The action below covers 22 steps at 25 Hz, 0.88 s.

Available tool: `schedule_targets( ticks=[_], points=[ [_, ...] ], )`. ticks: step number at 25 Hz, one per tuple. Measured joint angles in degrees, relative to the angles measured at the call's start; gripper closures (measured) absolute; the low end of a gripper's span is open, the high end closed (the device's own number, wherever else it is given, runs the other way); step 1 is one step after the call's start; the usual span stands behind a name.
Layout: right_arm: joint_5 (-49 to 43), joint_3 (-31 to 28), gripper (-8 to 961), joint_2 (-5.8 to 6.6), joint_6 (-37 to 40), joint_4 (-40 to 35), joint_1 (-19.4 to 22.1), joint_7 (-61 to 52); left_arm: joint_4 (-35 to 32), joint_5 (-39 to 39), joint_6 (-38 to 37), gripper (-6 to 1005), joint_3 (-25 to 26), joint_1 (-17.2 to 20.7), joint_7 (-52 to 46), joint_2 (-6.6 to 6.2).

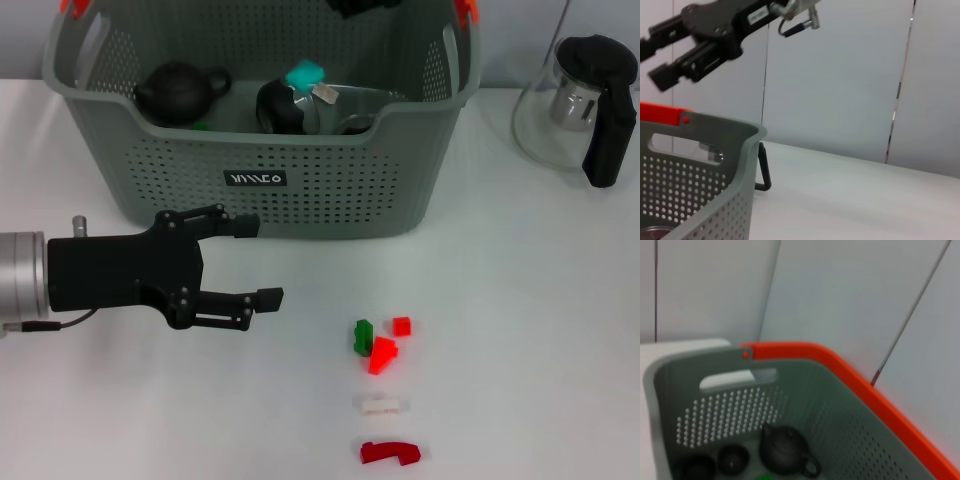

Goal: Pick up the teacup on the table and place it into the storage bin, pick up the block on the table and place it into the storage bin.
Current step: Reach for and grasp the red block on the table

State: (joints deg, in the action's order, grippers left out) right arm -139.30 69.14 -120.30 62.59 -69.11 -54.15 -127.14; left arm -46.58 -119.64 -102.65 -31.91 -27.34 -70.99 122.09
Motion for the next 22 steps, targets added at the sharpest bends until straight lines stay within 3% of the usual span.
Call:
schedule_targets(
  ticks=[4, 9, 17, 22],
  points=[
    [4.5, 0.8, 205, 0.08, 4.2, -8.4, 5.9, 0.1, 0.0, -0.3, 0.1, 80, 0.0, -0.2, 0.0, -0.08],
    [7.4, 1.0, 22, 0.09, 16.2, -19.2, 14.1, -0.2, -0.1, -0.4, 0.3, 80, 0.0, -0.1, 0.1, -0.09],
    [6.8, 1.1, 35, 0.35, 38.1, -22.3, 19.2, 0.6, -0.3, -0.4, 0.3, 79, 0.2, 0.2, 0.2, -0.10],
    [7.1, 1.8, 43, 0.03, 45.8, -22.1, 19.8, 0.3, -0.4, -0.4, 0.3, 79, 0.2, 0.2, 0.3, -0.10]
  ],
)
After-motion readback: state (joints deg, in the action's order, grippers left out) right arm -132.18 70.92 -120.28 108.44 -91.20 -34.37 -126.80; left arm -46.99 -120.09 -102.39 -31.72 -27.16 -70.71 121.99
